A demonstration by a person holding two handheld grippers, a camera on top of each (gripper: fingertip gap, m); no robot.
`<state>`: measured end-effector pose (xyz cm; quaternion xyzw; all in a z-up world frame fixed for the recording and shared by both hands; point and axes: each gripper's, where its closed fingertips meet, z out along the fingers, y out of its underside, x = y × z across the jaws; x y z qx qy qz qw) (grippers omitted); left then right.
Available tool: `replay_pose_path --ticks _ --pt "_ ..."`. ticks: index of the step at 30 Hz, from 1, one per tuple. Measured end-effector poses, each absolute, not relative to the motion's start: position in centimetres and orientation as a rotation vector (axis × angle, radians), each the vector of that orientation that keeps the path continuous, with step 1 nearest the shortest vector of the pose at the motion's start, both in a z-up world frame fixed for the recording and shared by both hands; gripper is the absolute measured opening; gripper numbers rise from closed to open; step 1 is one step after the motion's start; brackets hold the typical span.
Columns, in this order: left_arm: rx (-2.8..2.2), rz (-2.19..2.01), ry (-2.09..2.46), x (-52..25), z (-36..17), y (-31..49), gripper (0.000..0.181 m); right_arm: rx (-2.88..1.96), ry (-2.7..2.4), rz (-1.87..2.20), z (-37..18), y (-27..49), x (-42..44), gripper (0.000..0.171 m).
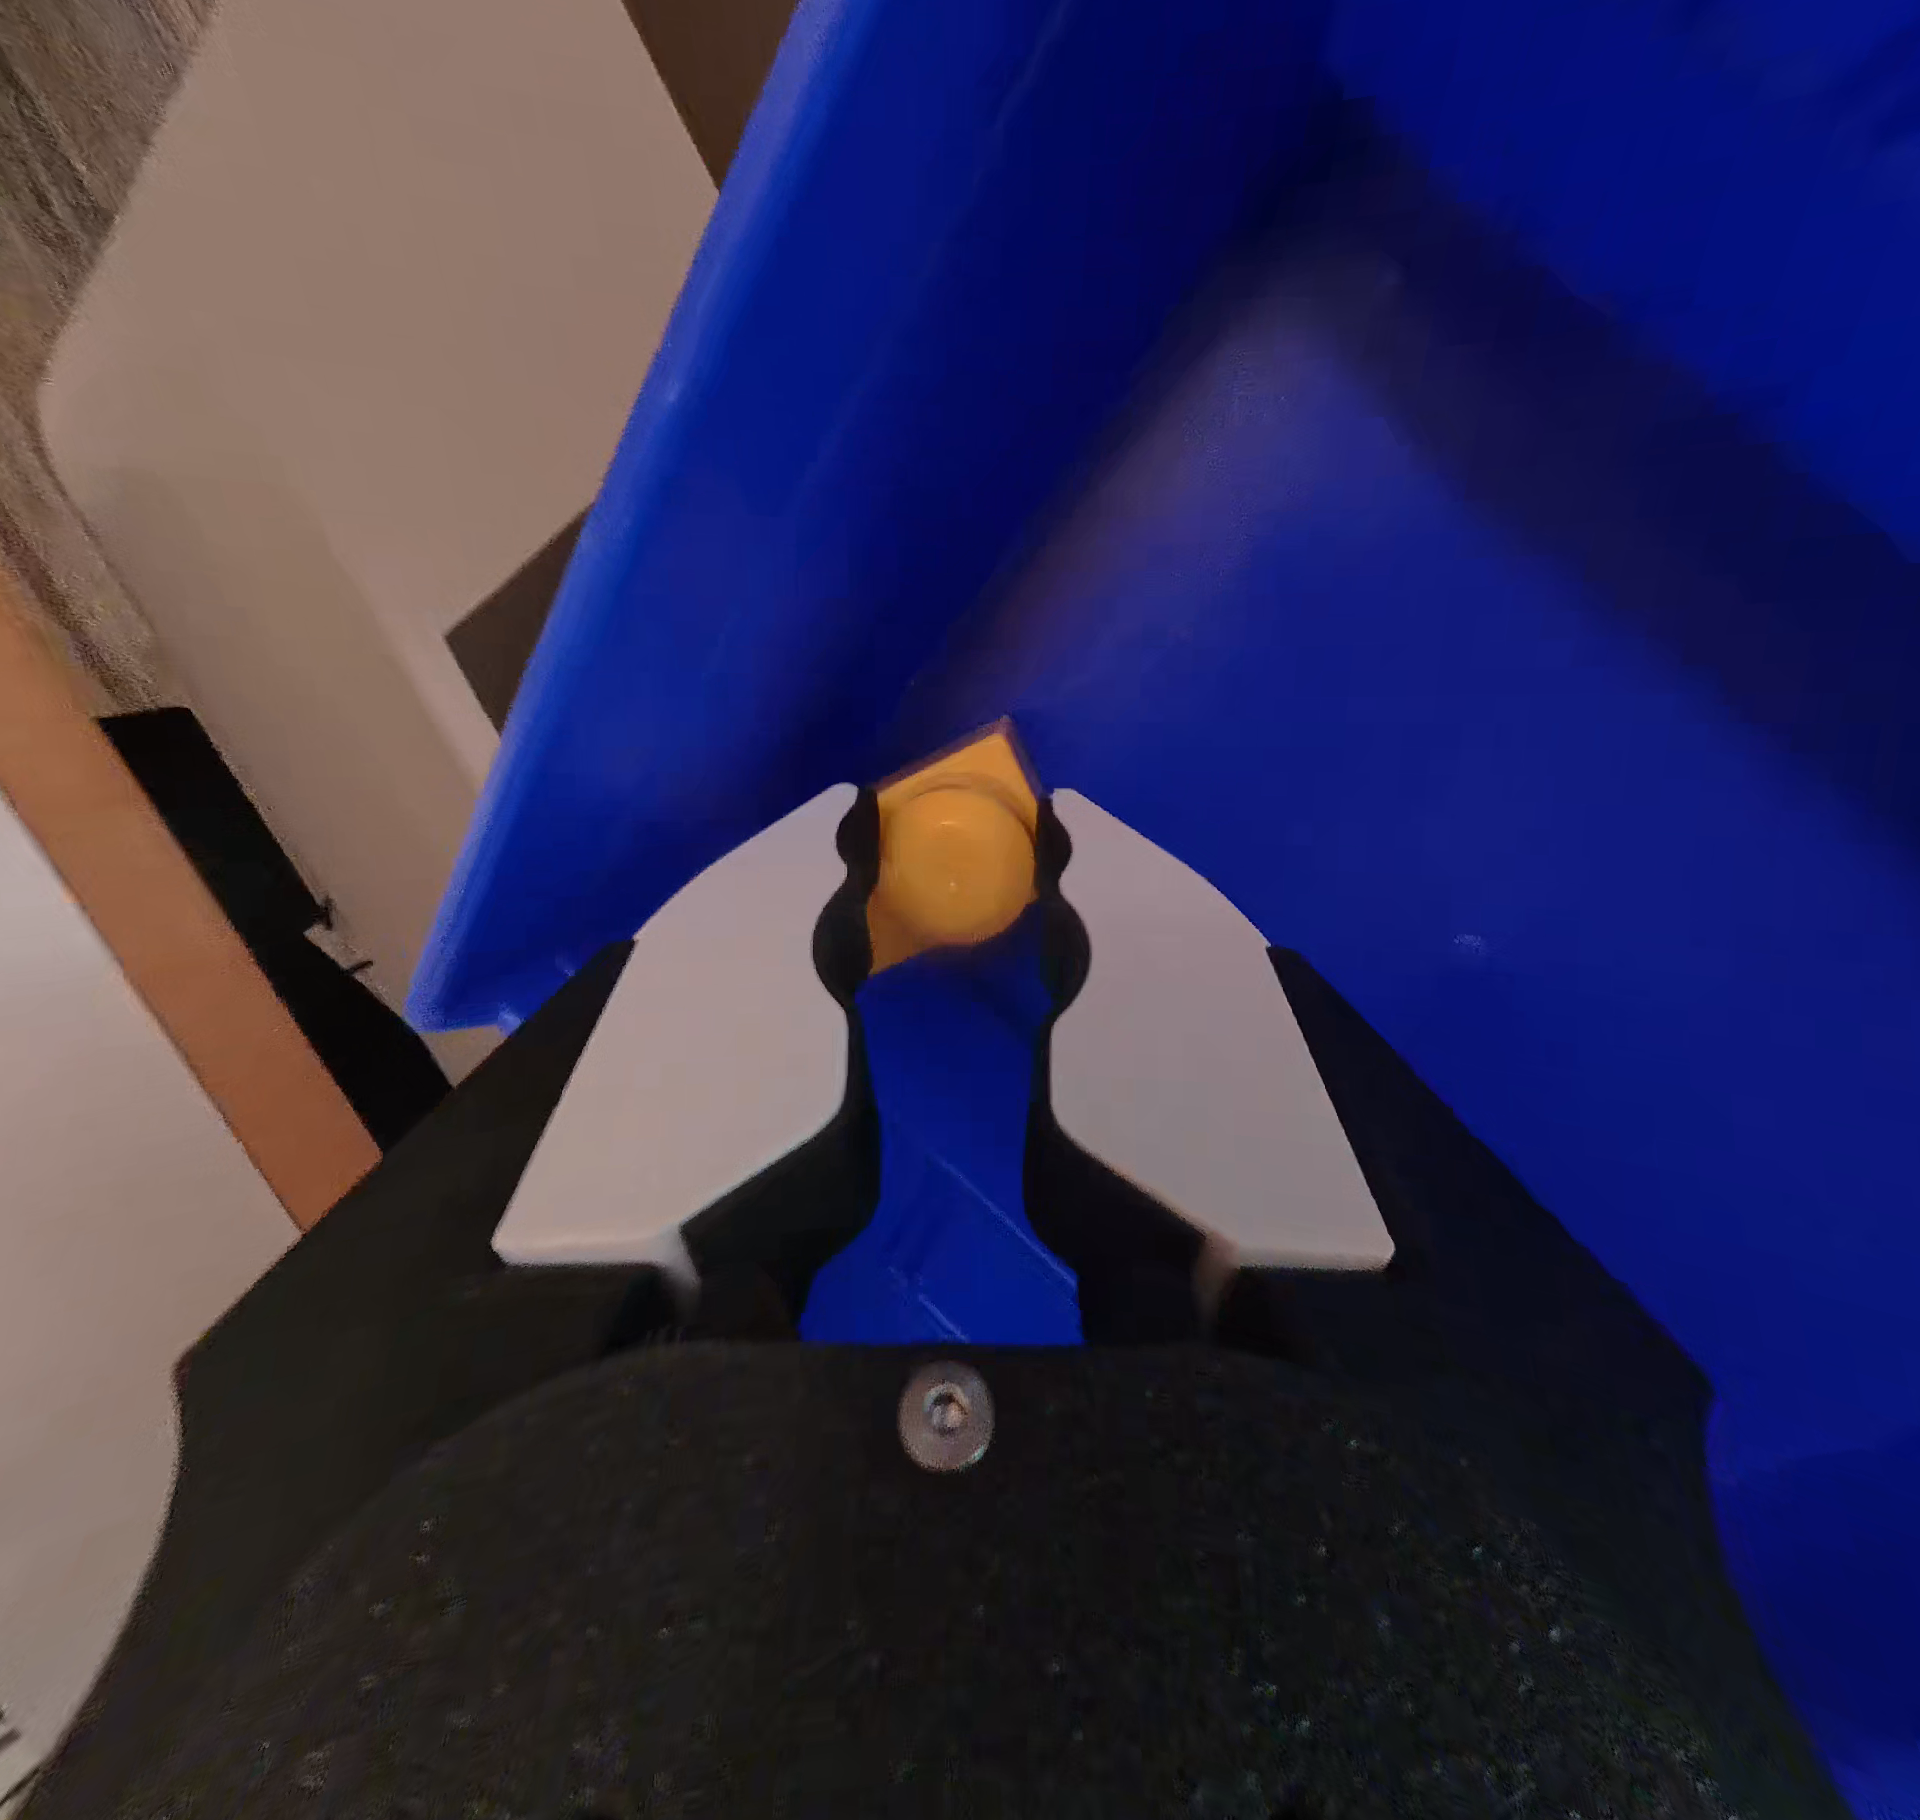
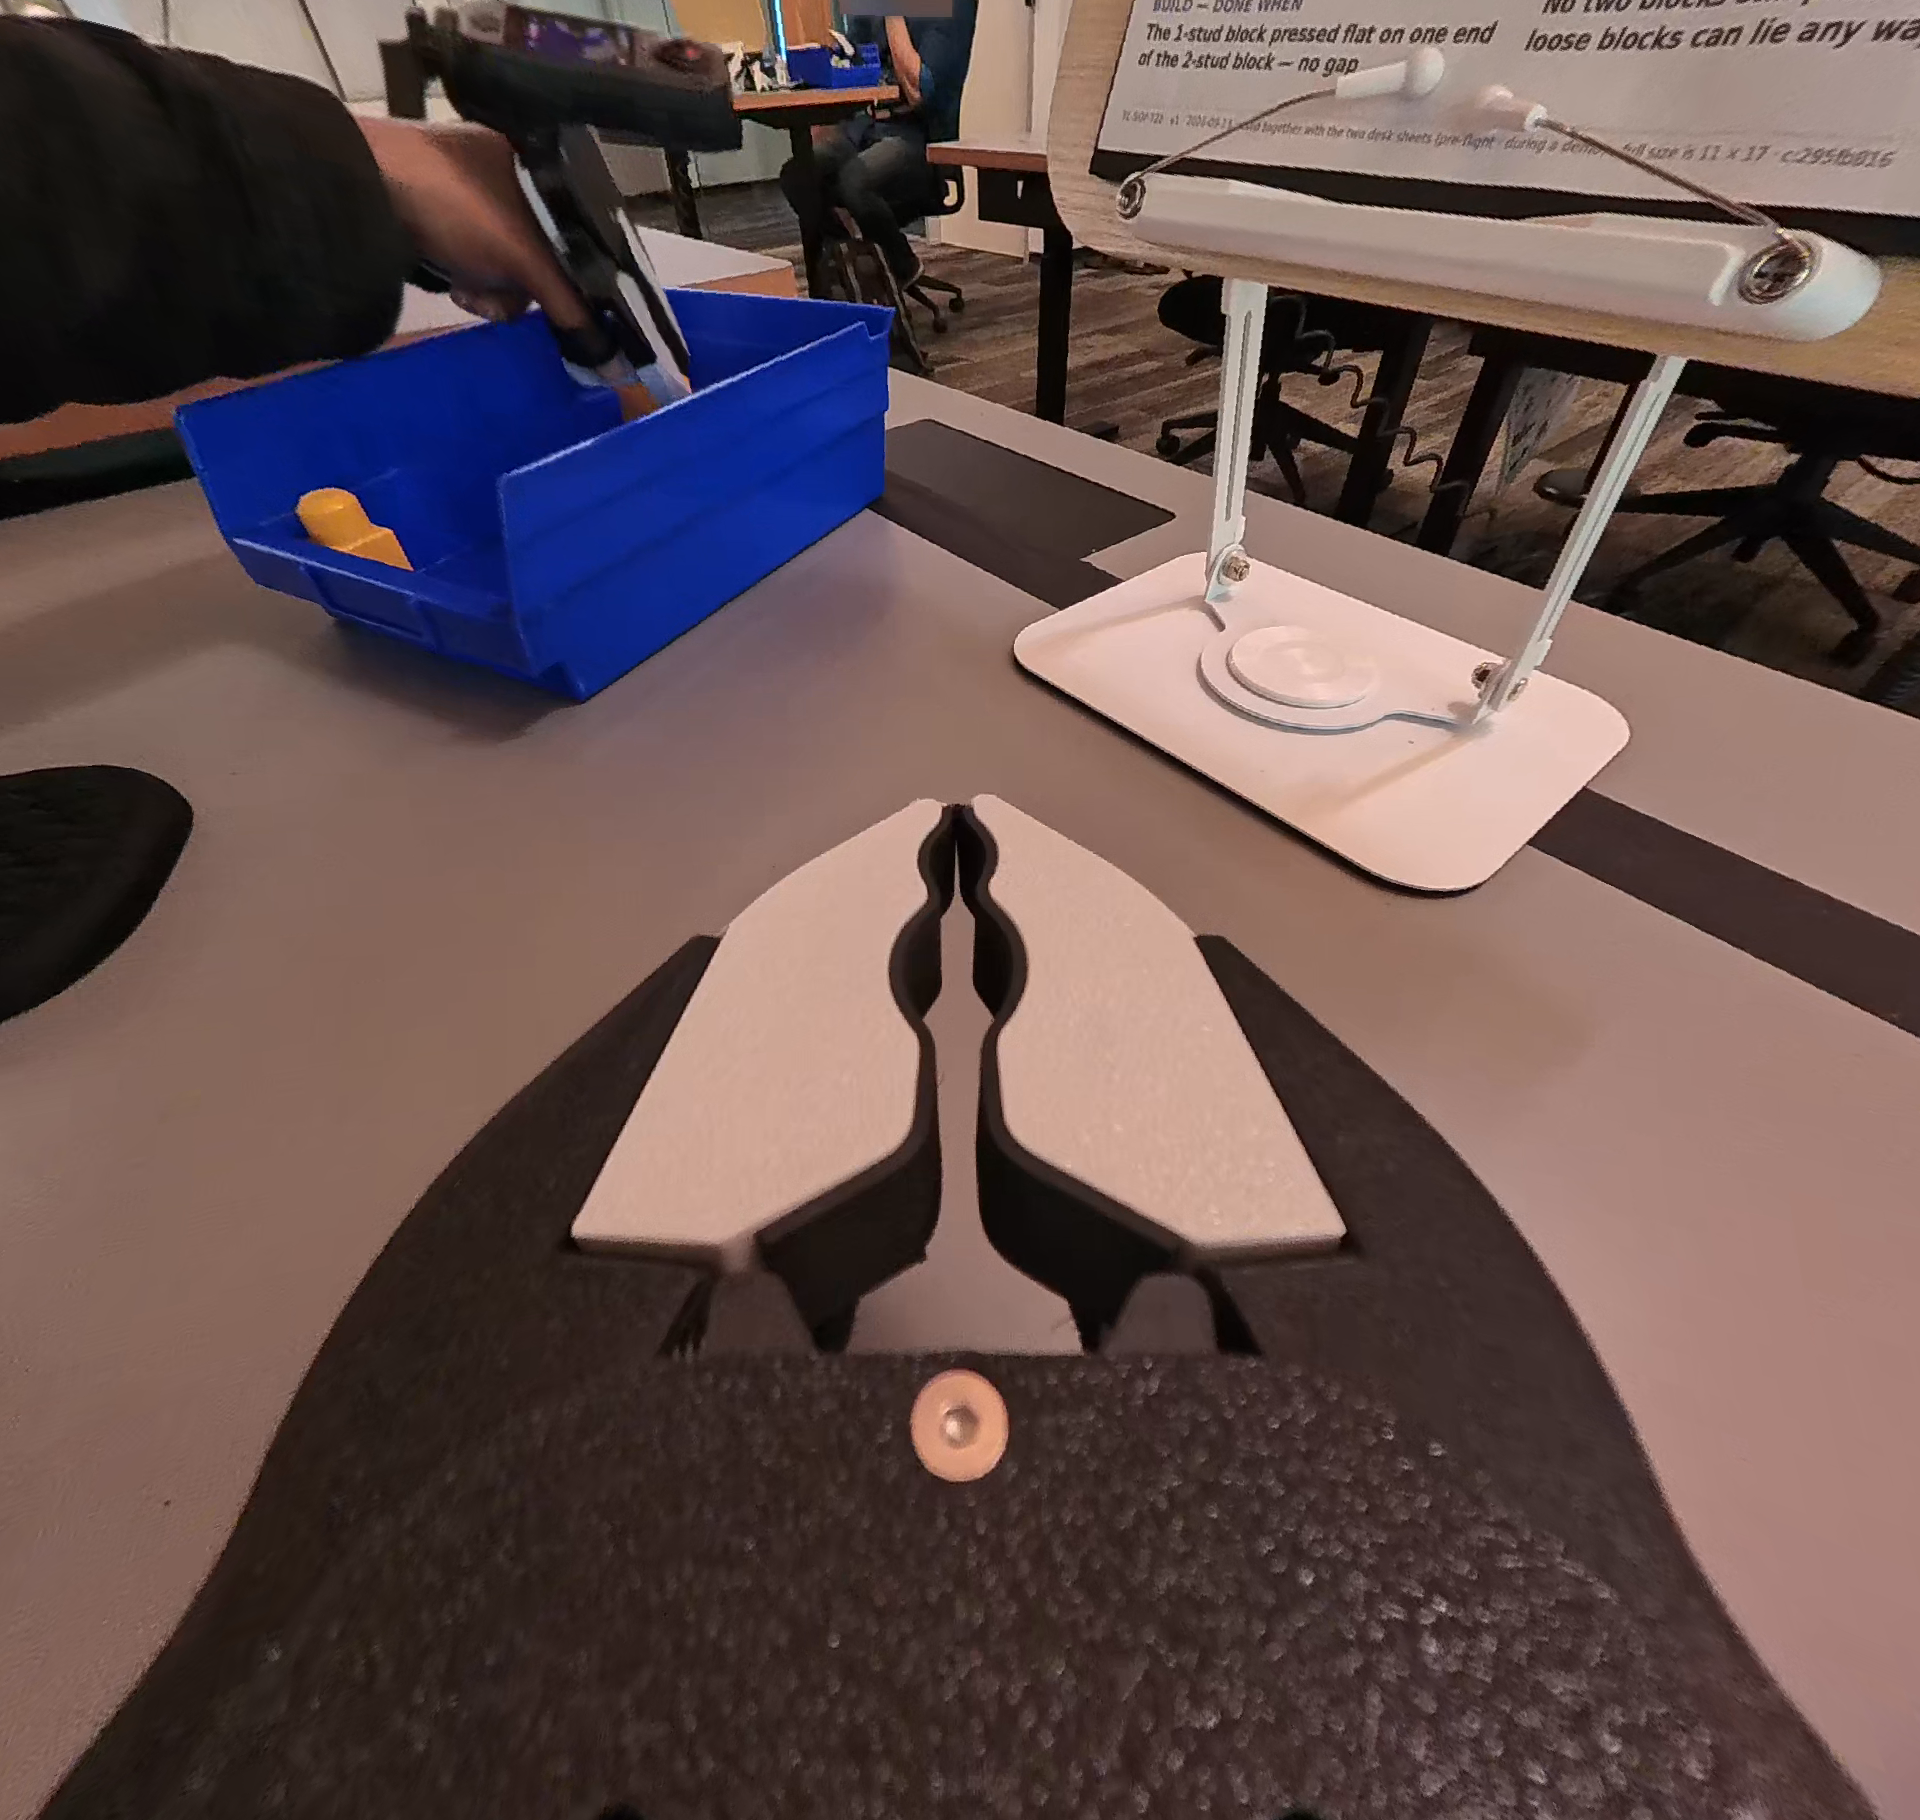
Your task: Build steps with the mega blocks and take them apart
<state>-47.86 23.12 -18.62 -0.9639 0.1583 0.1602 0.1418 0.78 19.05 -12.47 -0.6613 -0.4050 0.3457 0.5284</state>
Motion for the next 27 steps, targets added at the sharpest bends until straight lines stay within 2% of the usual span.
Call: replay_pose_path --ticks 7,12,16,20,27 --pt "-2.588 0.418 0.575 -42.7 -12.7 23.1 0.029 -1.555 -0.982 0.831 -12.1 18.5 0.4 0.0" --pt "-2.388 0.294 0.704 -35.1 -8.3 22.0 0.029 -1.491 -1.009 0.807 -11.3 17.6 0.0 0.001" --pt "-2.202 0.146 0.831 -26.3 -5.6 19.6 0.029 -1.446 -1.051 0.756 -10.8 16.5 -0.8 0.017" --pt "-2.097 -0.057 0.919 -17.7 -6.1 16.5 0.029 -1.4 -1.12 0.685 -11.0 14.8 -2.3 0.032" --pt "-2.083 -0.385 0.94 -7.6 -11.7 12.8 0.029 -1.365 -1.279 0.487 -13.8 12.5 -5.0 0.05"
